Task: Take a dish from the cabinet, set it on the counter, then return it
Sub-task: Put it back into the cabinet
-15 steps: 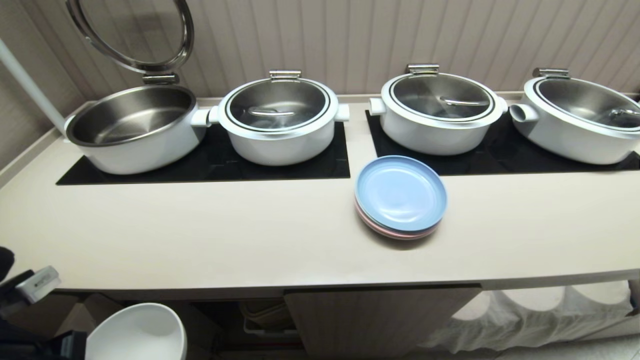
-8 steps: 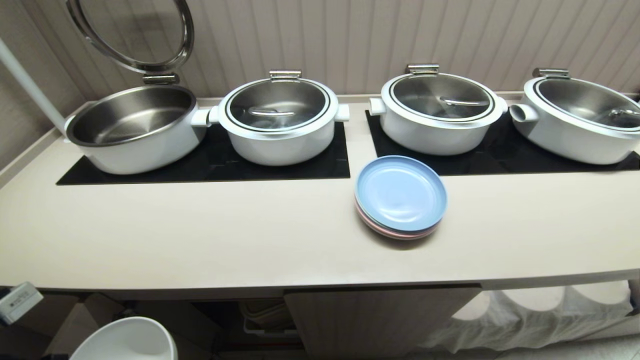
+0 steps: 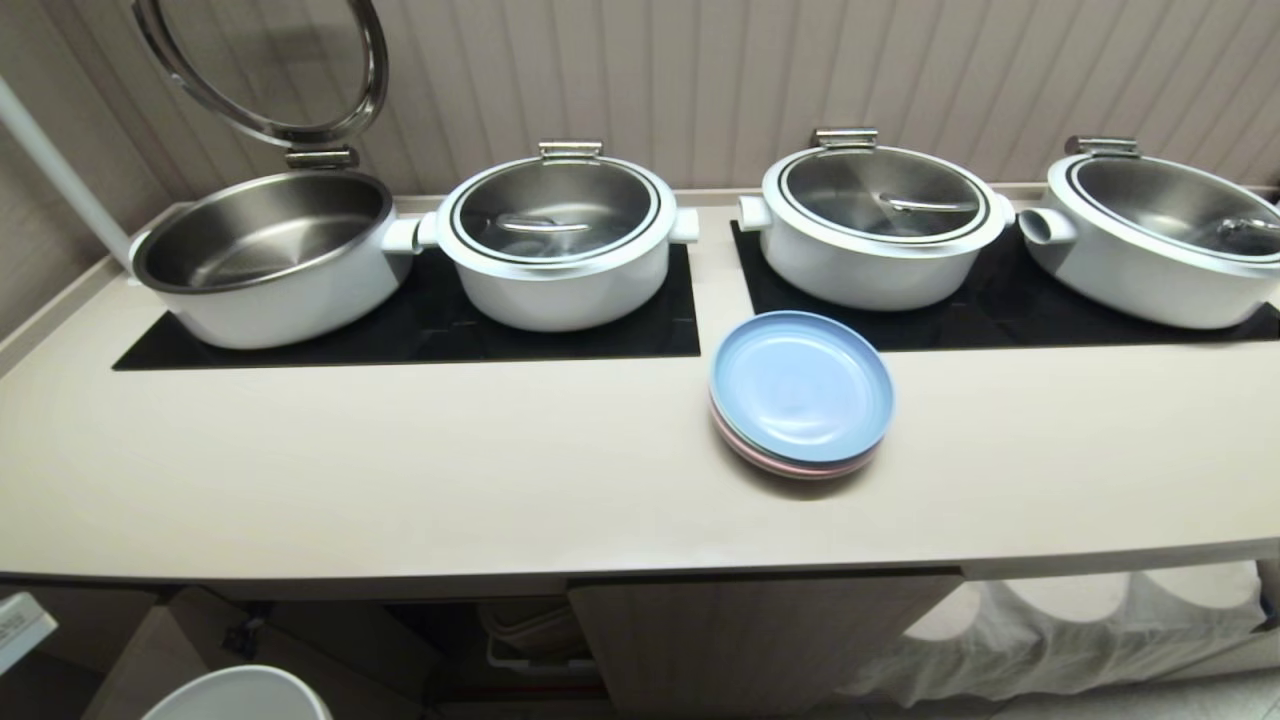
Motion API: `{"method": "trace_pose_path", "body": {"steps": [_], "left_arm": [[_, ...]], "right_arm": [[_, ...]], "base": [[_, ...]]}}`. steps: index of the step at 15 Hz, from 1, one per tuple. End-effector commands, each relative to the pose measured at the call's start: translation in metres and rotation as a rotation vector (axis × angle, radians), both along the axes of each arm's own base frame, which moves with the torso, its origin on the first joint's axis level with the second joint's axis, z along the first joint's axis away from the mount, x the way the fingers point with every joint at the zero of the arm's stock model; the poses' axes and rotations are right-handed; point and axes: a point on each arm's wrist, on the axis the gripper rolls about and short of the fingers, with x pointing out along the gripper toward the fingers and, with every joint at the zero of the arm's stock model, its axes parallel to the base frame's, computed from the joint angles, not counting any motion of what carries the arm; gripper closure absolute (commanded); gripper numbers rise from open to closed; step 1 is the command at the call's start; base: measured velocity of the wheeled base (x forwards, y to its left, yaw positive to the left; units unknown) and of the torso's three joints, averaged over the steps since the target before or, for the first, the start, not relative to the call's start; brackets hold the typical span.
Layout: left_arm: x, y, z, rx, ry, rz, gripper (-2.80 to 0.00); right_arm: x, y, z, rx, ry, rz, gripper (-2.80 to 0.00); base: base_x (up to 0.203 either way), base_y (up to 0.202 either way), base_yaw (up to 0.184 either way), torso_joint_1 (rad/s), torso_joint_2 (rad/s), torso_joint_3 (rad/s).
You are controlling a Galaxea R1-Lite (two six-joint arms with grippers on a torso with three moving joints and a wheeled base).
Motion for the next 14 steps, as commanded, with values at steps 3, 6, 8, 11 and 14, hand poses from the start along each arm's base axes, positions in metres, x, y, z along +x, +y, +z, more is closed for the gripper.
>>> {"method": "trace_pose_path", "body": {"steps": [3, 6, 8, 11, 14], "left_arm": [[-0.0053, 0.0003, -0.0043, -0.001, 0.006, 0.000, 0.00], [-0.0061, -0.0013, -0.0051, -0.002, 0.008, -0.029, 0.00], [-0.0062, -0.0014, -0.0055, -0.002, 0.010, -0.031, 0.00], [-0.0064, -0.0013, -0.0062, -0.003, 0.013, -0.030, 0.00], [-0.0062, -0.0014, -0.0063, -0.002, 0.014, -0.030, 0.00]], "right_arm": [[0.0001, 0.0000, 0.0000, 0.001, 0.001, 0.000, 0.00], [0.0001, 0.0000, 0.0000, 0.001, 0.001, 0.000, 0.00], [0.0001, 0.0000, 0.0000, 0.001, 0.001, 0.000, 0.00], [0.0001, 0.0000, 0.0000, 0.001, 0.001, 0.000, 0.00], [0.0001, 0.0000, 0.0000, 0.001, 0.001, 0.000, 0.00]], "base": [[0.000, 0.000, 0.000, 0.000, 0.00, 0.000], [0.000, 0.000, 0.000, 0.000, 0.00, 0.000], [0.000, 0.000, 0.000, 0.000, 0.00, 0.000], [0.000, 0.000, 0.000, 0.000, 0.00, 0.000], [0.000, 0.000, 0.000, 0.000, 0.00, 0.000]]}}
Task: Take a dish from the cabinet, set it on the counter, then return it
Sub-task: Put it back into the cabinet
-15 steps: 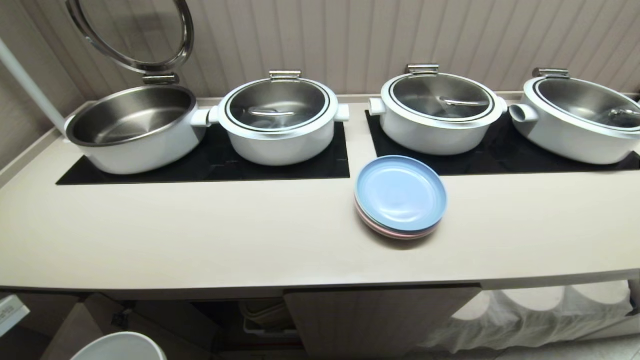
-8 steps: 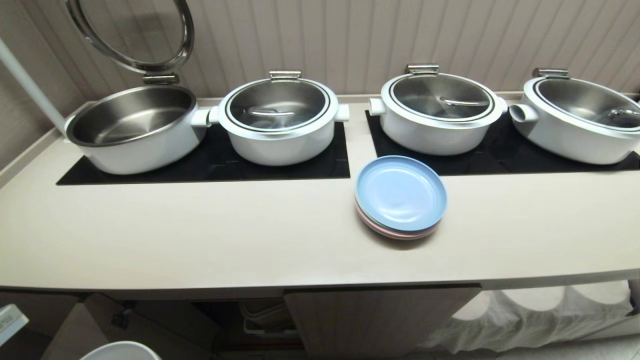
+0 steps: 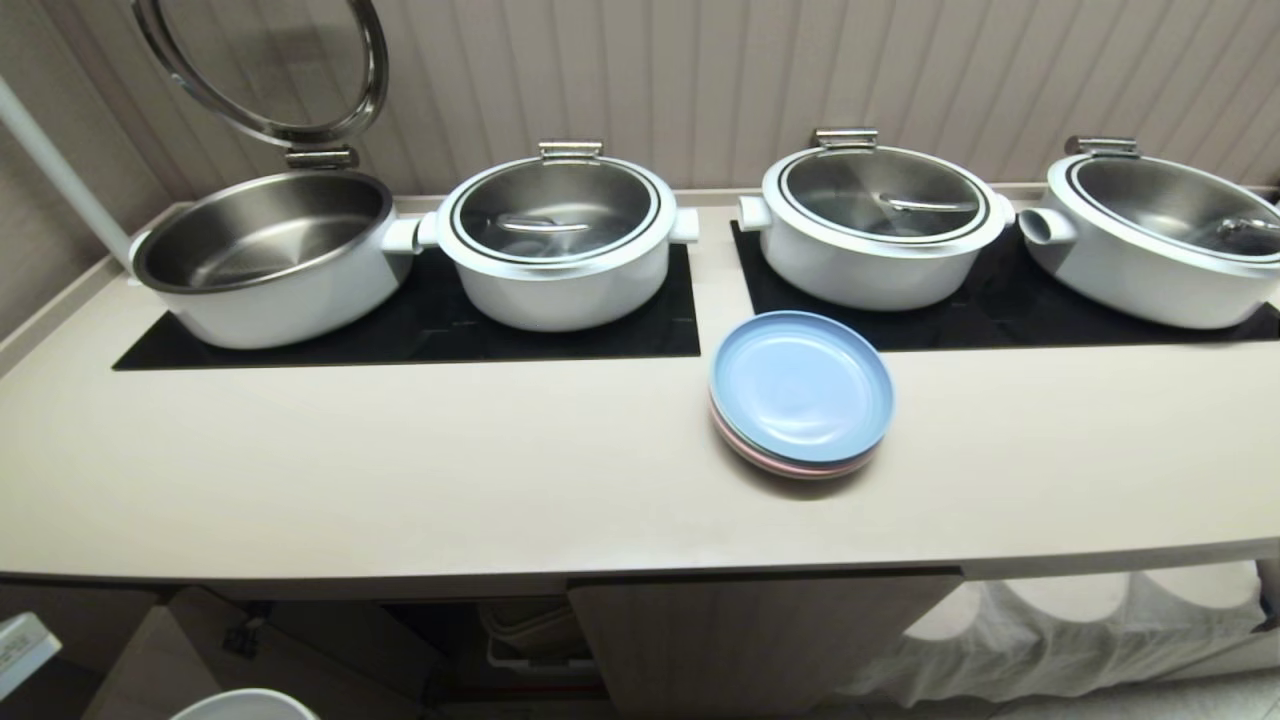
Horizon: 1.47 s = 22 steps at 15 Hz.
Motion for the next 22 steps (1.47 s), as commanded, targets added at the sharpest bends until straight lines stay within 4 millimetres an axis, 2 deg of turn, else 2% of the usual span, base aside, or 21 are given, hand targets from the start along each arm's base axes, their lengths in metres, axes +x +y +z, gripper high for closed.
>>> {"method": "trace_pose_path", "body": {"steps": [1, 10, 22], "left_arm": [[0.0002, -0.0001, -0.0004, -0.002, 0.009, 0.000, 0.00], [0.0012, -0.0003, -0.0007, -0.013, 0.017, 0.003, 0.00], [-0.0055, 0.0005, -0.0036, -0.031, 0.027, 0.041, 0.00]], "right_arm": [[0.0001, 0.0000, 0.0000, 0.001, 0.001, 0.000, 0.00], [0.0001, 0.0000, 0.0000, 0.001, 0.001, 0.000, 0.00], [0.0001, 0.0000, 0.0000, 0.001, 0.001, 0.000, 0.00]], "base": [[0.000, 0.000, 0.000, 0.000, 0.00, 0.000], [0.000, 0.000, 0.000, -0.067, 0.15, 0.075], [0.000, 0.000, 0.000, -0.133, 0.28, 0.147]]}}
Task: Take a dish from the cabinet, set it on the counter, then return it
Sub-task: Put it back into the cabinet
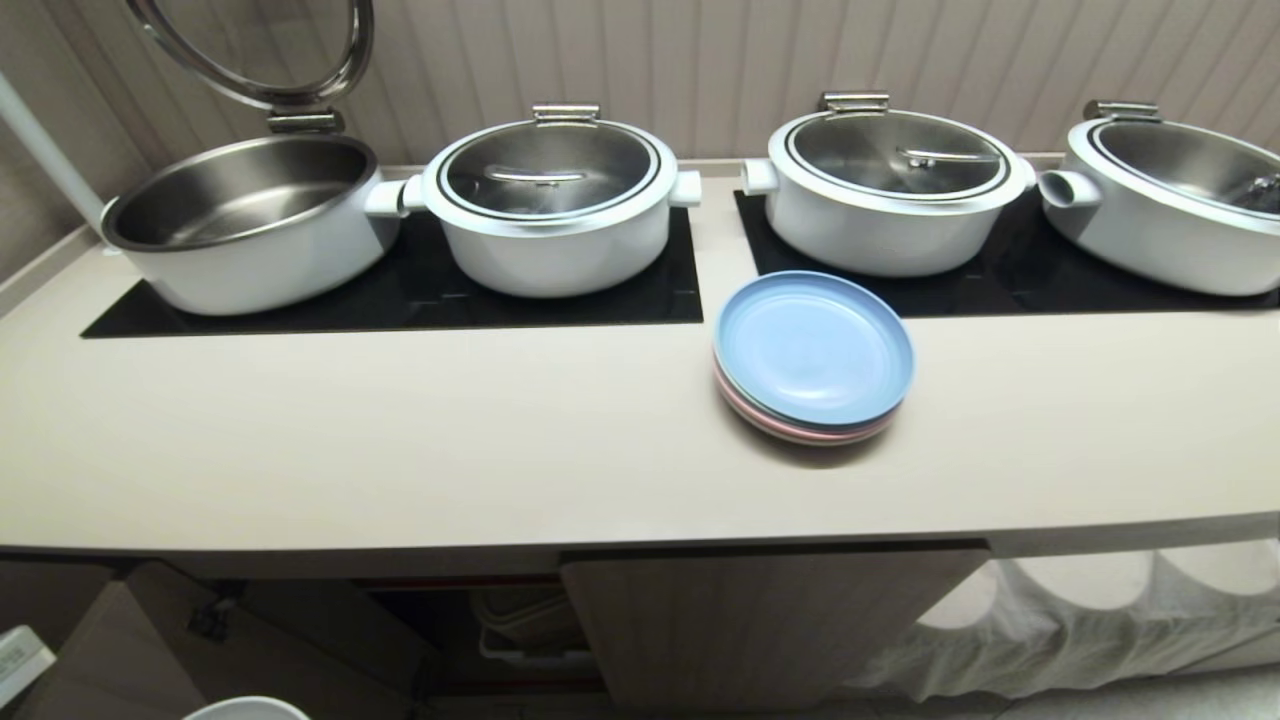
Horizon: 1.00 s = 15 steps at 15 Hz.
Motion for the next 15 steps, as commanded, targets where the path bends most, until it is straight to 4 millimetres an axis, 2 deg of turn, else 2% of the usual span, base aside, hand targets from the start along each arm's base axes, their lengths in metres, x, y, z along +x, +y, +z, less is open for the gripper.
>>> {"method": "trace_pose_path", "body": {"steps": [1, 5, 15], "left_arm": [[-0.0035, 0.0003, -0.0010, -0.005, -0.003, 0.002, 0.00], [-0.0092, 0.0008, -0.0030, -0.007, 0.007, 0.008, 0.00], [-0.0091, 0.0008, -0.0029, -0.014, 0.008, 0.014, 0.00]], "right_arm": [[0.0001, 0.0000, 0.0000, 0.001, 0.001, 0.001, 0.00], [0.0001, 0.0000, 0.0000, 0.002, 0.001, 0.000, 0.00], [0.0001, 0.0000, 0.0000, 0.001, 0.001, 0.000, 0.00]], "base": [[0.000, 0.000, 0.000, -0.144, 0.32, 0.176], [0.000, 0.000, 0.000, -0.147, 0.32, 0.168], [0.000, 0.000, 0.000, -0.169, 0.36, 0.193]]}}
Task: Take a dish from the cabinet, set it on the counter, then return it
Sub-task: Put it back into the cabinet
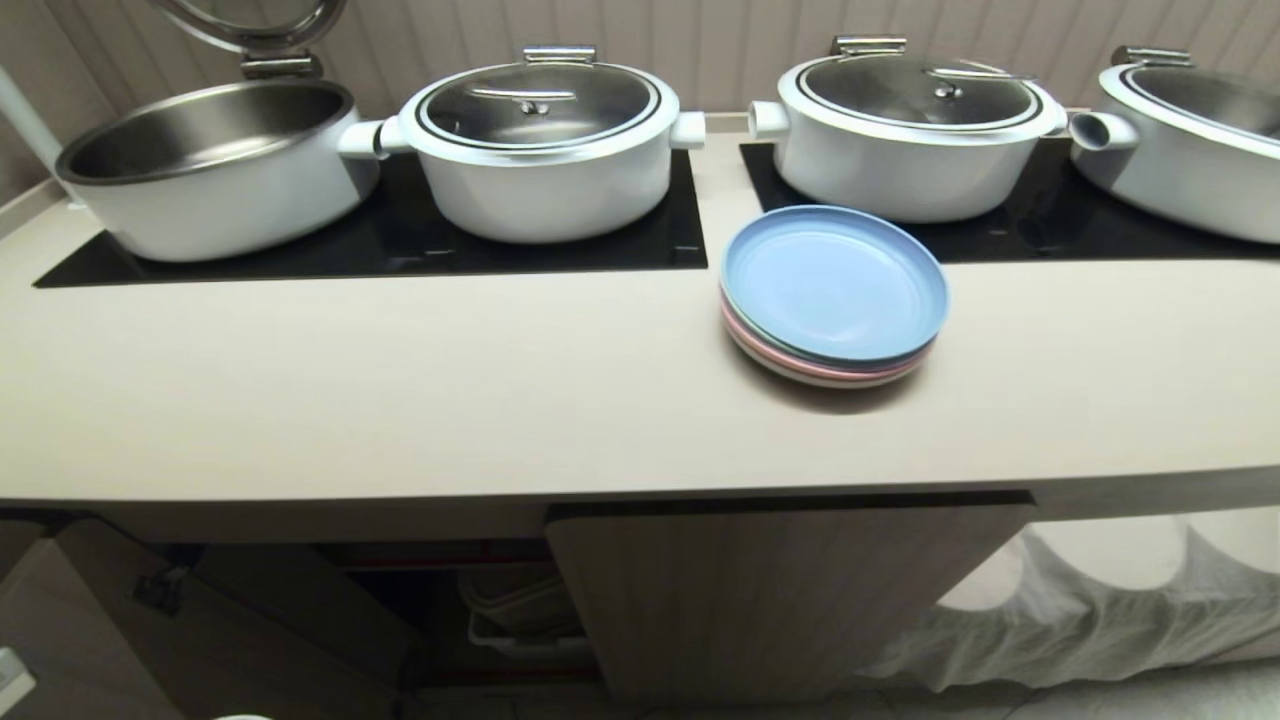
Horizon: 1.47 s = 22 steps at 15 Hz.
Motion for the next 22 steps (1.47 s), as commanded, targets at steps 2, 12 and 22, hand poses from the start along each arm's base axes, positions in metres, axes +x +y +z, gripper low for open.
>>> {"method": "trace_pose_path", "body": {"steps": [2, 12, 22], "left_arm": [[-0.0001, 0.0000, -0.0003, -0.002, 0.007, 0.003, 0.00], [0.0001, -0.0004, -0.0003, -0.017, 0.010, -0.006, 0.00], [0.0012, -0.0007, -0.0007, -0.029, 0.019, 0.003, 0.00]], "right_arm": [[0.0001, 0.0000, 0.0000, 0.001, 0.001, 0.000, 0.00], [0.0001, 0.0000, 0.0000, 0.001, 0.001, 0.001, 0.00], [0.0001, 0.0000, 0.0000, 0.001, 0.001, 0.000, 0.00]], "base": [[0.000, 0.000, 0.000, -0.246, 0.54, 0.289], [0.000, 0.000, 0.000, -0.239, 0.53, 0.292], [0.000, 0.000, 0.000, -0.195, 0.48, 0.286]]}}
